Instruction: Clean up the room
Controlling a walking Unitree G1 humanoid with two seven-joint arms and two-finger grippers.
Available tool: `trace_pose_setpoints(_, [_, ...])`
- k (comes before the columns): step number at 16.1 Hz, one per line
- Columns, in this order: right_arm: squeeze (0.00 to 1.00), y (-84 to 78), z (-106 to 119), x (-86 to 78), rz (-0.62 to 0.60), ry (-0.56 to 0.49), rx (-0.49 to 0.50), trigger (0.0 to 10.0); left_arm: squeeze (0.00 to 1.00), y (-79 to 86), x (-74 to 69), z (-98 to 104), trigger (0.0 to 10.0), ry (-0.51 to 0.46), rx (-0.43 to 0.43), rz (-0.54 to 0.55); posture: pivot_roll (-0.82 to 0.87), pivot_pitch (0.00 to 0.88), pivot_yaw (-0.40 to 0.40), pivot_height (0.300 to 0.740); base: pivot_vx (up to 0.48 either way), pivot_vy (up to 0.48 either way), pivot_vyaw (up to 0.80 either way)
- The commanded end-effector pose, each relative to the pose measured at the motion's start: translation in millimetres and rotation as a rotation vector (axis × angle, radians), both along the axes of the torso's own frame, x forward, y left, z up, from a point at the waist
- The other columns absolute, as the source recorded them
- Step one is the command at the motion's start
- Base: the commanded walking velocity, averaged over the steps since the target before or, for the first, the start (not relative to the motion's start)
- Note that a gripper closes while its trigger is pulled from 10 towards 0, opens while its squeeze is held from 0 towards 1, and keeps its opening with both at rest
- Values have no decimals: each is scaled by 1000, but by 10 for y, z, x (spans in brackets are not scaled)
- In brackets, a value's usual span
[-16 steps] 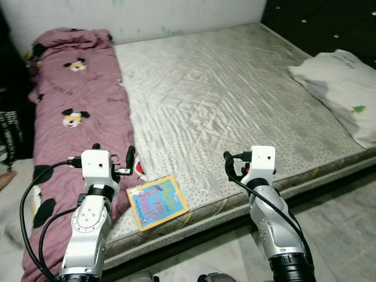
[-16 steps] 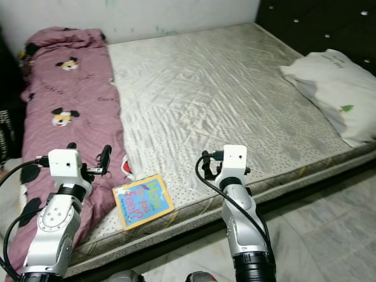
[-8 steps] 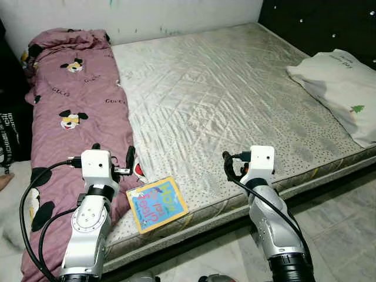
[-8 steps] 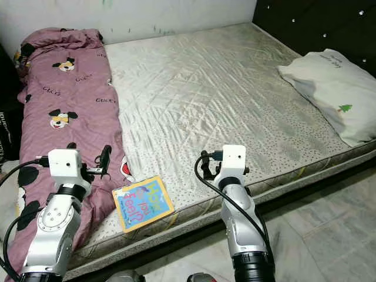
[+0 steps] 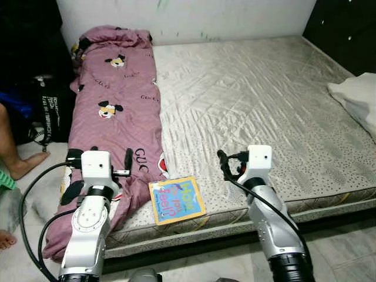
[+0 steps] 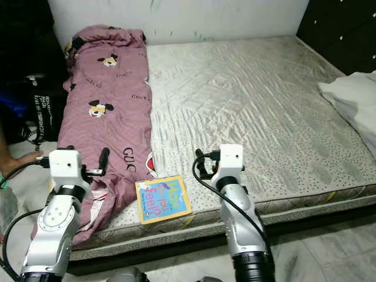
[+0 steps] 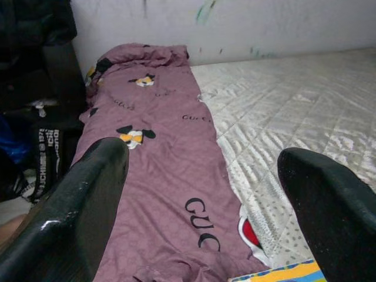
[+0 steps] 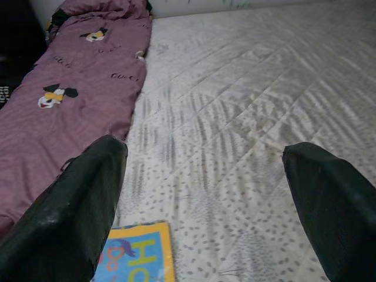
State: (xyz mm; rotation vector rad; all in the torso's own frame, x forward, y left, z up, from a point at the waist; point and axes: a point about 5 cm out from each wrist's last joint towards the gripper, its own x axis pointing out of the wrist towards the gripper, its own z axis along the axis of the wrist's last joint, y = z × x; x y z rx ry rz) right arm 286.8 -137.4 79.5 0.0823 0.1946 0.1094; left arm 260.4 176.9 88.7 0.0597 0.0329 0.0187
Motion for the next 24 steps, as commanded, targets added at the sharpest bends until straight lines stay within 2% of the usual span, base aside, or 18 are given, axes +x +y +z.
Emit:
trace_pose_setpoints(1, [0, -14, -10, 12, -1, 0, 1, 10000, 0, 7, 21, 0, 10000, 10, 4, 7, 29, 0, 13, 740, 0, 0, 0])
trace_pose_setpoints(11, [0, 6, 18, 14, 16, -28, -11, 10000, 0, 14, 28, 13, 10000, 8, -3, 15, 29, 0, 11, 740, 0, 0, 0])
trace_pose_setpoints(20, [0, 6, 22, 9, 19, -30, -14, 10000, 0, 14, 28, 9, 10000, 13, -11, 21, 25, 0, 11, 638, 0, 0, 0])
trace_pose_setpoints(24, [0, 7, 18, 23, 20, -26, -14, 10000, 0, 31, 39, 21, 10000, 4, -1, 45, 24, 0, 10, 633, 0, 0, 0])
